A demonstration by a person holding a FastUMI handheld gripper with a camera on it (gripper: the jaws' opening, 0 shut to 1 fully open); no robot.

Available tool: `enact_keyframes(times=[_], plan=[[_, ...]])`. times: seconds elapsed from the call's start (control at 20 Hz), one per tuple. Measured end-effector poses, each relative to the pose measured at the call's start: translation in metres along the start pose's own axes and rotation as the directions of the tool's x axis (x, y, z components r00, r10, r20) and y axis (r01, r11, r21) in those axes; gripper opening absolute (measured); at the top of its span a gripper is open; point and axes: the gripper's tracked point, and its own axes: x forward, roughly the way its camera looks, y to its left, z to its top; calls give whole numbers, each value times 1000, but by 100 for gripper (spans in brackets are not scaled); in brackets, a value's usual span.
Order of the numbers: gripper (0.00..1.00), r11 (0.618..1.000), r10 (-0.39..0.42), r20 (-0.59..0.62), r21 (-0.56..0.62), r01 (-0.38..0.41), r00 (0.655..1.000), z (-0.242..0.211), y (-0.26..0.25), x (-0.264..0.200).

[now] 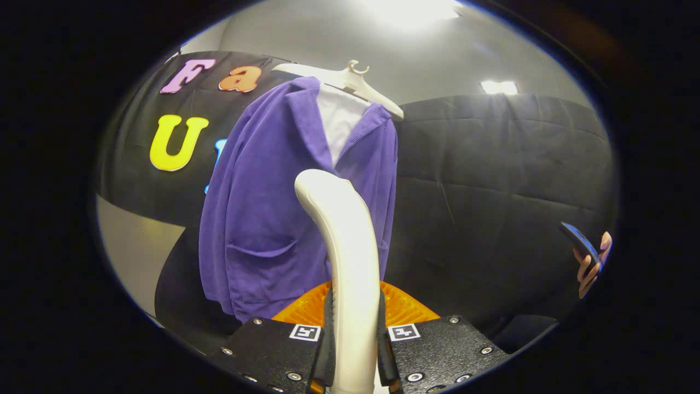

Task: Iron the clothes twice with a garment steamer, once on the left side and once on the right side.

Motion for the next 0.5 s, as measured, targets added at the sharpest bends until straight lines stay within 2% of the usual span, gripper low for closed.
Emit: enact_keyframes(times=[0.35,0.5], plan=[[30,991,-53,139,132,34,989,109,-48,29],[30,990,-85,219,131,57,972,148,-70,39]])
